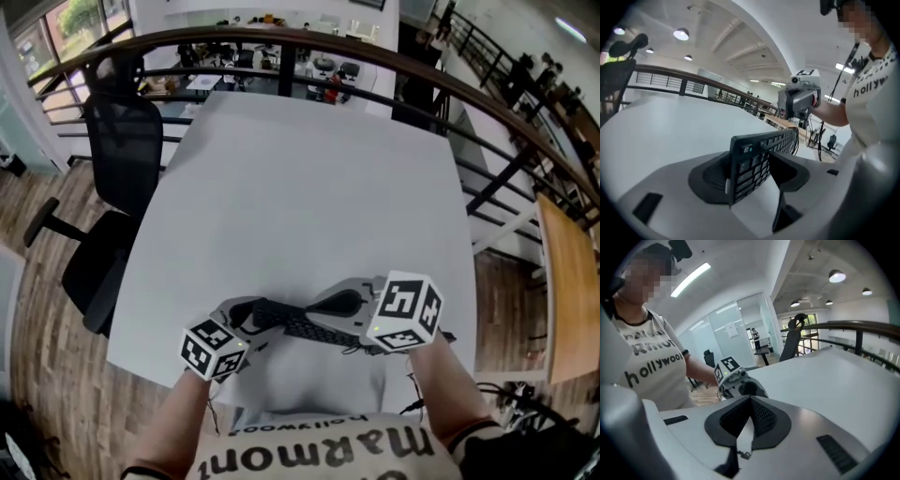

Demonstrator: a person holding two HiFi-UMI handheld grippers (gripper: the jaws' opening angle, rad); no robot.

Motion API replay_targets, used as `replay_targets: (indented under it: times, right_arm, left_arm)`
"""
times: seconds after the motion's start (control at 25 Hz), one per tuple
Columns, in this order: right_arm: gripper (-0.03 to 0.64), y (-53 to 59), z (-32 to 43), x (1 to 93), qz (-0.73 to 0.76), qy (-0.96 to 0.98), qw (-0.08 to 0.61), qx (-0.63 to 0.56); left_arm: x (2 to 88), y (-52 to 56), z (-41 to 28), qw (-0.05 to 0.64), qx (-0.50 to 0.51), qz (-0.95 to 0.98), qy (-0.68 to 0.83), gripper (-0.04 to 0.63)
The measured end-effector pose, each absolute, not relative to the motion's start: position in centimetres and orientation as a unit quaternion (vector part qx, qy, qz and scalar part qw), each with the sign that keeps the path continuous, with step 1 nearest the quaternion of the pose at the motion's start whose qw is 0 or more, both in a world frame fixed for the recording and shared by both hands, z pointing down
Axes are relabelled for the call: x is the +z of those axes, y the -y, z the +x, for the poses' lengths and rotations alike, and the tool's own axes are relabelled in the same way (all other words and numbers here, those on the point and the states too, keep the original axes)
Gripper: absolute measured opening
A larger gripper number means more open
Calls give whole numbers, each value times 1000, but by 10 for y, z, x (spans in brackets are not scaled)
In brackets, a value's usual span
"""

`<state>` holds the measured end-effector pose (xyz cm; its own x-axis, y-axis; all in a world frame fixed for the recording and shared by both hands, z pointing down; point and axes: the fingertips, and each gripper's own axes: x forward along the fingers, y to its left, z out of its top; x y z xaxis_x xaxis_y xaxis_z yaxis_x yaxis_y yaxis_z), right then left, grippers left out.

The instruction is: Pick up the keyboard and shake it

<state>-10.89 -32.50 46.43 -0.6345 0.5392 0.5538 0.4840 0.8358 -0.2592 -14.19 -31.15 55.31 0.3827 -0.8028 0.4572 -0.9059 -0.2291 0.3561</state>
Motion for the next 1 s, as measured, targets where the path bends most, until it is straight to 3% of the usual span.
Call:
replay_targets:
  times: [0.08, 0.32, 0.6, 1.0]
  right_arm:
    - [35, 332, -110, 465, -266, 905, 332, 8]
    - [35, 339, -99, 477, -245, 904, 349, 15]
    - [35, 353, -81, 492, -213, 907, 363, 31]
    - [35, 399, -25, 496, -124, 919, 371, 57]
  left_arm:
    - [559, 311, -146, 289, 96, 771, 559, 227]
    - [569, 303, -150, 336, 5, 749, 571, 225]
    - [567, 292, -142, 288, 75, 764, 572, 219]
    - [563, 279, -136, 275, 100, 763, 576, 213]
